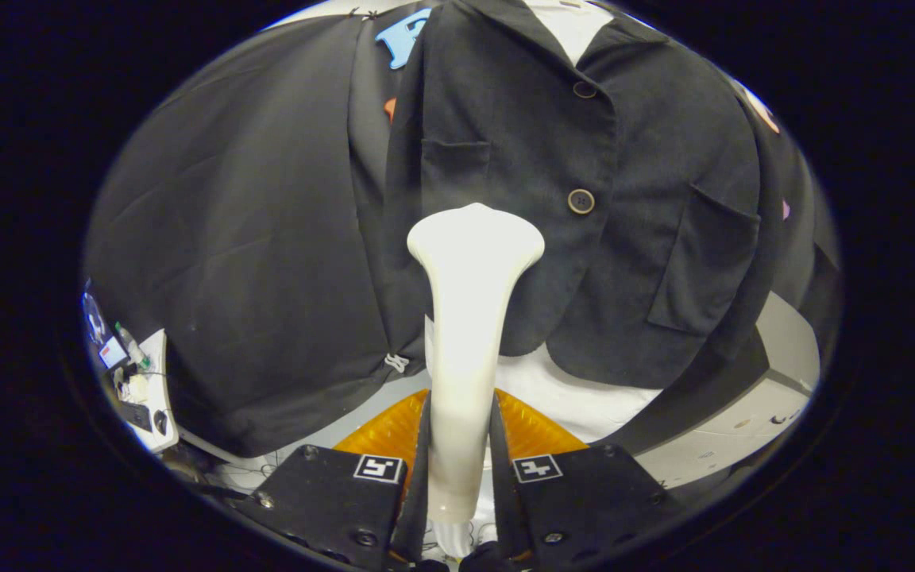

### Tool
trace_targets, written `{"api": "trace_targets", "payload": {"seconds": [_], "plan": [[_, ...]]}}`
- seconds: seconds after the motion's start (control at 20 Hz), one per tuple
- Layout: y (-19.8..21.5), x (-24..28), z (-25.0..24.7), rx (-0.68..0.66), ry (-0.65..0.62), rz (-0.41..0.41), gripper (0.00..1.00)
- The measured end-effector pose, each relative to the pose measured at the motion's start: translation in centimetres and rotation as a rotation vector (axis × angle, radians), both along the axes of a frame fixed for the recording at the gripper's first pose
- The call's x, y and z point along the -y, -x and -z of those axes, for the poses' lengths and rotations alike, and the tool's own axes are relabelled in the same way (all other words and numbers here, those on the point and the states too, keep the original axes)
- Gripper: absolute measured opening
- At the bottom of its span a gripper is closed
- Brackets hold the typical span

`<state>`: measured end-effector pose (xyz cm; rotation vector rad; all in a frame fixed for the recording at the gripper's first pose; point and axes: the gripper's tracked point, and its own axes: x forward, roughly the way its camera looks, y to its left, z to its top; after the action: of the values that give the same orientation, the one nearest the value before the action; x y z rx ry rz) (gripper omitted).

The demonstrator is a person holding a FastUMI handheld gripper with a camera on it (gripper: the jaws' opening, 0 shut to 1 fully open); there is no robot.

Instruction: Iron the clothes twice with a garment steamer, once on the left side and once on the right side.

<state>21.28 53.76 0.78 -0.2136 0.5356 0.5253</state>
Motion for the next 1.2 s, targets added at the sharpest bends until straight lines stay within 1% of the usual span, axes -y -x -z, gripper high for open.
{"api": "trace_targets", "payload": {"seconds": [0.1,0.25,0.4,0.5,0.65,0.85,1.05,1.2], "plan": [[0.4,0.8,-0.9,0.009,-0.018,-0.002,0.37],[0.7,3.5,-2.6,0.028,-0.054,0.011,0.37],[1.1,7.6,-4.6,0.055,-0.087,0.038,0.37],[1.0,10.9,-5.7,0.07,-0.114,0.07,0.37],[1.3,17.5,-6.9,0.083,-0.152,0.137,0.37],[2.3,27.7,-7.7,0.105,-0.19,0.252,0.37],[5.3,38.0,-7.2,0.114,-0.22,0.367,0.37],[8.1,44.7,-6.4,0.13,-0.24,0.444,0.37]]}}
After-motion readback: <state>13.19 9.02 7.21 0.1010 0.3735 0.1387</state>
